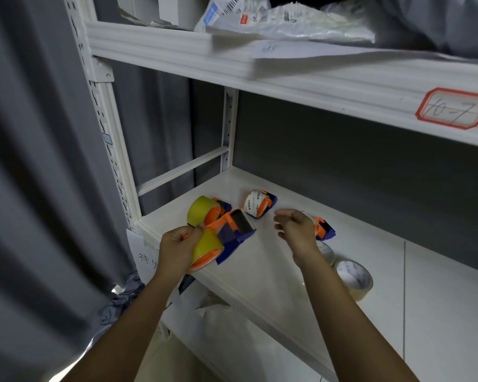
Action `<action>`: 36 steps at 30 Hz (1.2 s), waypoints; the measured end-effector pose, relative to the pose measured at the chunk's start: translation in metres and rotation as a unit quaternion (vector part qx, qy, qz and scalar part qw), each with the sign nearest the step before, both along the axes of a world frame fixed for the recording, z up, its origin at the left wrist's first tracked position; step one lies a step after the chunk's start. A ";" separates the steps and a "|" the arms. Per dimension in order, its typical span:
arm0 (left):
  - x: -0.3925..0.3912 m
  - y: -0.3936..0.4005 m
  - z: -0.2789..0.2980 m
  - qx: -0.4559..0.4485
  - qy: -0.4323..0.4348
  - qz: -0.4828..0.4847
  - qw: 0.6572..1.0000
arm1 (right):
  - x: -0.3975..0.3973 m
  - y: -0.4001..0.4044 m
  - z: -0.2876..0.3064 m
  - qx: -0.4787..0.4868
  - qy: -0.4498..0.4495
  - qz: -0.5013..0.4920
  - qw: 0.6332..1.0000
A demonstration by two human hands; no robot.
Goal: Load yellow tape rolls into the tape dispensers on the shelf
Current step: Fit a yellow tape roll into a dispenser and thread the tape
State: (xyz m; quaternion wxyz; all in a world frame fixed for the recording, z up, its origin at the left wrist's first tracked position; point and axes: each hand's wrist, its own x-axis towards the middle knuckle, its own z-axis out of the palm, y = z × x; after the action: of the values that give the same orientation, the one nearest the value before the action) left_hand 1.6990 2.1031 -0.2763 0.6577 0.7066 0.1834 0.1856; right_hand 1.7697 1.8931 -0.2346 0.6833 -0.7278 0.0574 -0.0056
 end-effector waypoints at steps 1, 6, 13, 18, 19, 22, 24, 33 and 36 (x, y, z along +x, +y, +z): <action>0.000 -0.001 0.000 0.003 0.000 -0.001 1.000 | -0.002 0.002 0.001 -0.031 -0.015 0.026 0.999; -0.001 -0.005 0.001 0.024 -0.011 -0.005 1.000 | -0.007 0.009 0.004 -0.062 0.049 0.139 0.987; -0.002 -0.005 0.001 0.042 -0.022 -0.007 0.999 | -0.009 0.010 -0.001 -0.065 0.033 0.123 0.990; -0.002 -0.004 -0.003 0.057 -0.026 -0.004 0.998 | -0.009 0.011 0.001 -0.095 -0.068 0.085 0.989; -0.002 -0.005 -0.003 0.058 -0.027 -0.003 0.998 | -0.009 0.011 0.002 -0.088 -0.069 0.085 0.990; -0.001 -0.006 -0.003 0.055 -0.028 -0.004 0.998 | -0.009 0.010 0.004 -0.053 -0.048 0.087 0.994; -0.001 -0.006 -0.003 0.053 -0.031 -0.003 0.998 | -0.009 0.009 0.005 -0.036 -0.035 0.087 0.995; -0.003 -0.011 0.005 0.026 -0.040 -0.013 0.999 | -0.009 0.007 0.010 0.052 0.041 0.101 0.993; -0.004 -0.013 0.007 0.023 -0.041 -0.014 0.999 | -0.010 0.008 0.011 0.063 0.065 0.111 0.990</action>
State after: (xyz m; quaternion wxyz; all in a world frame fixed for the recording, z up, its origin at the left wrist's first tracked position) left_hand 1.6951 2.0896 -0.2693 0.6507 0.7160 0.1423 0.2091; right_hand 1.7594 1.9008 -0.2233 0.7192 -0.6839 0.0204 0.1210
